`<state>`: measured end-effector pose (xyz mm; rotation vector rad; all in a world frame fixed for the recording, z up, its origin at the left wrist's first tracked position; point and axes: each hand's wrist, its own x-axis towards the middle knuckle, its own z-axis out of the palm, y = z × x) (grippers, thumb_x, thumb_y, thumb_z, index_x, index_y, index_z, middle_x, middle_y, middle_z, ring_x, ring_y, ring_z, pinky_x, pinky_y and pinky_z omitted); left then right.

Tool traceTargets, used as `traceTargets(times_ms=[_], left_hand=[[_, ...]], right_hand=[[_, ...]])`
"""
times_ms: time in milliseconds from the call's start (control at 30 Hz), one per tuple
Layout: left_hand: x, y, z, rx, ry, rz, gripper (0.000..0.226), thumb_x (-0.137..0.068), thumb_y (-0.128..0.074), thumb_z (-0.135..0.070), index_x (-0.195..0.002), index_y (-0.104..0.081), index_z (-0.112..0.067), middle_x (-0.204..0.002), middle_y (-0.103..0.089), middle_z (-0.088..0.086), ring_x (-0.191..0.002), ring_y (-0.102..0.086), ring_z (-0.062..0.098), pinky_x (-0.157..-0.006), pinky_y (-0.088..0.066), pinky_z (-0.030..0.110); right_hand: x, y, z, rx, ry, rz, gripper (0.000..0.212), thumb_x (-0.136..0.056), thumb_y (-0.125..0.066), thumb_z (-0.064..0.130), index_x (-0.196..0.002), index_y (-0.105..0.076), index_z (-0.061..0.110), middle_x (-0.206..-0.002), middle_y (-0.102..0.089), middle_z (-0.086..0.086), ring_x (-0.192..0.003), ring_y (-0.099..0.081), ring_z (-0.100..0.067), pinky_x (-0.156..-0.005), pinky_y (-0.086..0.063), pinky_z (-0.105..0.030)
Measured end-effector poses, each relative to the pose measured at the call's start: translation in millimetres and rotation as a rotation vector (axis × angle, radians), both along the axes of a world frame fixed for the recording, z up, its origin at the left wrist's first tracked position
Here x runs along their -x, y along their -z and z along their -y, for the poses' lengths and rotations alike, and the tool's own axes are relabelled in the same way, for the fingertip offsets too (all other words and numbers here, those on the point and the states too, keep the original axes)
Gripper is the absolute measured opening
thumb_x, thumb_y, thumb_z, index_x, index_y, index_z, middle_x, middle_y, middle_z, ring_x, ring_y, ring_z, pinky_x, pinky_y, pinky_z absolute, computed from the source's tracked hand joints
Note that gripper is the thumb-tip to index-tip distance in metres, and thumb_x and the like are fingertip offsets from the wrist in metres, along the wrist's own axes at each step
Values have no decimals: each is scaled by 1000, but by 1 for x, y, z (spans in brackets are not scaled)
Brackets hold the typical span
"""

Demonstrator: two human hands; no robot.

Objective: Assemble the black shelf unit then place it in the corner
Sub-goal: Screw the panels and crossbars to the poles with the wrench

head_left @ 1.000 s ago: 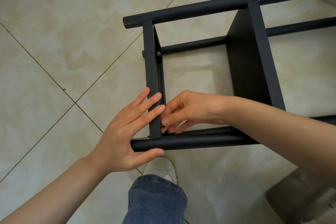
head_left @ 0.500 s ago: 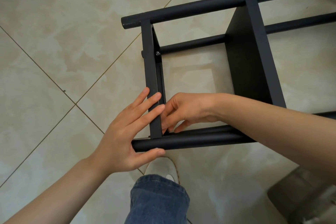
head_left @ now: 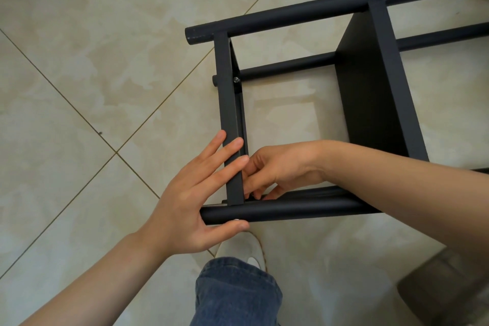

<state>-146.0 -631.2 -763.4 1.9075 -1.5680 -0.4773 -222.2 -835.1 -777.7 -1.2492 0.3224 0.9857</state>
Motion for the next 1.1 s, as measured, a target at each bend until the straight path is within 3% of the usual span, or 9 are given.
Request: traceTargets(times_ms=[67, 167, 333, 467, 667, 767, 933, 1000, 1100], left_hand=[[0, 0, 0, 3, -1, -4, 78, -90, -68, -52, -147, -44, -5, -161, -36, 13, -154, -23, 34, -123, -26, 40], [0, 0, -1, -1, -2, 6, 79, -88, -70, -50, -147, -45, -4, -160, -37, 13, -154, -23, 34, -123, -26, 40], [1, 0, 0, -6, -5, 9, 79, -86, -71, -48, -146, -45, -4, -160, -37, 14, -154, -23, 34, -123, -26, 39], [2, 0, -1, -4, -3, 5, 79, -88, -70, -49, -147, -44, -5, -160, -37, 13, -154, -22, 34, -123, -25, 38], [1, 0, -2, -5, 3, 13, 78, -88, -70, -50, -148, -43, -8, -161, -37, 12, -154, -22, 34, -123, -25, 38], [2, 0, -1, -7, 2, 11, 77, -88, -69, -50, -146, -46, -6, -161, -37, 13, -154, -22, 33, -123, -25, 37], [2, 0, -1, -2, 0, 5, 78, -88, -70, -49, -148, -44, -8, -161, -36, 12, -154, -22, 34, -123, -25, 37], [2, 0, -1, 3, -1, 3, 78, -88, -70, -50, -149, -42, -9, -161, -36, 12, -154, -22, 33, -123, -25, 38], [2, 0, -1, 3, -3, 3, 79, -88, -70, -50, -149, -41, -10, -161, -36, 11, -154, -21, 33, -123, -25, 37]], right_hand=[[1, 0, -2, -4, 5, -22, 23, -96, -63, 20, -111, -71, 4, -91, -67, -1, -85, -57, -13, -88, -48, -31], [1, 0, -5, -8, -2, -34, 14, -96, -62, 21, -94, -72, 12, -83, -66, 0, -81, -59, -12, -85, -48, -30], [2, 2, -8, -25, 8, -43, 21, -94, -64, 22, -76, -72, 19, -77, -66, 1, -75, -60, -11, -78, -48, -26], [2, 1, -1, -53, 10, -63, 13, -94, -65, 20, -86, -75, 16, -84, -68, 0, -80, -60, -11, -86, -48, -30], [3, 3, -1, -42, 15, -51, 19, -94, -65, 19, -78, -75, 18, -80, -68, 1, -77, -59, -10, -84, -48, -28], [3, 2, 0, -59, 36, -50, 12, -95, -64, 17, -92, -74, 11, -84, -67, 0, -79, -59, -10, -84, -48, -27], [3, 3, 1, -61, 43, -51, 23, -95, -64, 15, -112, -70, 2, -93, -67, -2, -83, -59, -10, -86, -49, -28], [3, 3, -1, -51, 29, -50, 14, -95, -64, 17, -97, -75, 9, -86, -68, -1, -81, -59, -11, -85, -48, -29], [3, 5, -5, -23, 15, -47, 26, -93, -66, 21, -68, -75, 22, -78, -67, 1, -78, -59, -11, -82, -47, -28]])
